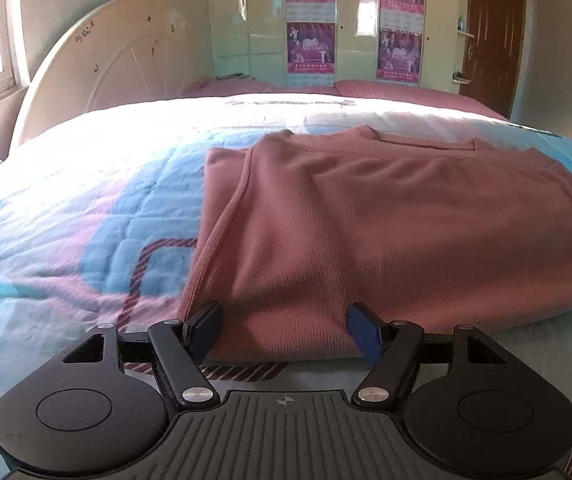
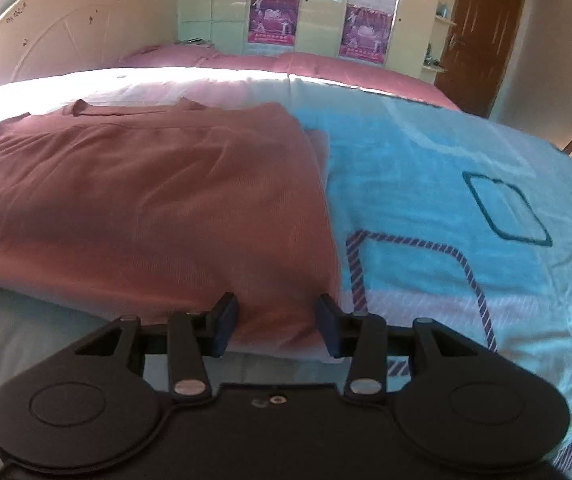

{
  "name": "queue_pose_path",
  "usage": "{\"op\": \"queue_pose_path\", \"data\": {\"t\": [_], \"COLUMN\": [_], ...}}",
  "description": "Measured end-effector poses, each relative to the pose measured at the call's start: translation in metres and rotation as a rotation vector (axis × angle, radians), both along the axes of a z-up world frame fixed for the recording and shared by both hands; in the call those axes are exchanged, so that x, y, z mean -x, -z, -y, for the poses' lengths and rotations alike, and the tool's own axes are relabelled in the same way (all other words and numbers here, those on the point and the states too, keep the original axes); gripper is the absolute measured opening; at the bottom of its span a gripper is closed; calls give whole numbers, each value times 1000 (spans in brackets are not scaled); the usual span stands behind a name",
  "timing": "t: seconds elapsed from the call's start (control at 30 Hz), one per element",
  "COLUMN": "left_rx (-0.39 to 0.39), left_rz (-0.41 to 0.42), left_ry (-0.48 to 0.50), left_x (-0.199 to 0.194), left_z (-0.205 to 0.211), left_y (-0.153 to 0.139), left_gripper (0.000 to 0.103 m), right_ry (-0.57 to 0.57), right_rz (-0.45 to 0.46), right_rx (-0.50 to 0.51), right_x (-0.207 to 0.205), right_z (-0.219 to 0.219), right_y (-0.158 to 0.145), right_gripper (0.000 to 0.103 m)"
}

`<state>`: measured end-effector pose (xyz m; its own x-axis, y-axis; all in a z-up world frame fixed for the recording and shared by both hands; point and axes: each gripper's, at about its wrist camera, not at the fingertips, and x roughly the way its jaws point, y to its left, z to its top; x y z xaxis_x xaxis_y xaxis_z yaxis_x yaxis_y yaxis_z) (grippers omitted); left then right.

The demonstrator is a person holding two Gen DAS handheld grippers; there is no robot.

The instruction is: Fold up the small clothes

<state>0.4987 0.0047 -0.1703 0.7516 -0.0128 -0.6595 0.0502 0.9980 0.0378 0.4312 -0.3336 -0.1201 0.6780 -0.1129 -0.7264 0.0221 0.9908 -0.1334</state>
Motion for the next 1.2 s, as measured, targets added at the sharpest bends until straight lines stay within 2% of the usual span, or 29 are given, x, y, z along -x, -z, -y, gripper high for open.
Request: {"op": "queue_pose_path", "data": {"t": [0.03,0.13,0.2,0.3,0.4,0.5,0.6,0.67,1.03,1.07,1.1,1.13,1.17,1.2], "left_rx": [-1,-1,10,22,27,25,18,13,28,29,38,62,86,116], "left_rz": [9,-13,-18,-5,-26,-24,-37,-37,-39,-41,-45,-42,-35,-34], "left_ry": [-3,-22,-31,-39,-36,-48,-50,-48,-60,-82,-106,-126,-138,-149], "left_x": [0,1,2,6,5,5,5,6,11,14,17,23,29,36], "left_z": [1,1,0,-3,-6,0,1,1,-9,-13,-19,-27,-33,-38], "left_y": [-2,2,2,0,6,0,4,5,1,0,-1,-1,-2,-2], "left_gripper": [69,69,69,69,69,69,69,69,70,70,76,78,79,79], "right_ry": [-3,-5,9,4,15,15,18,21,26,42,54,61,66,70], "right_rz": [4,57,-1,-20,10,-22,17,-33,-32,-15,24,65,97,107], "right_rx": [6,-3,-8,-4,-9,-6,-14,-13,-22,-40,-62,-72,-78,-84], "right_x": [1,6,1,3,6,4,7,3,2,4,10,17,22,25], "right_z": [-2,-6,-1,3,4,6,6,8,10,12,15,16,17,18], "right_y": [-3,-15,-4,-1,-6,-1,-9,1,-4,-9,-15,-21,-27,-30], "right_gripper": [33,27,15,15,16,16,17,17,19,24,37,43,46,43]}}
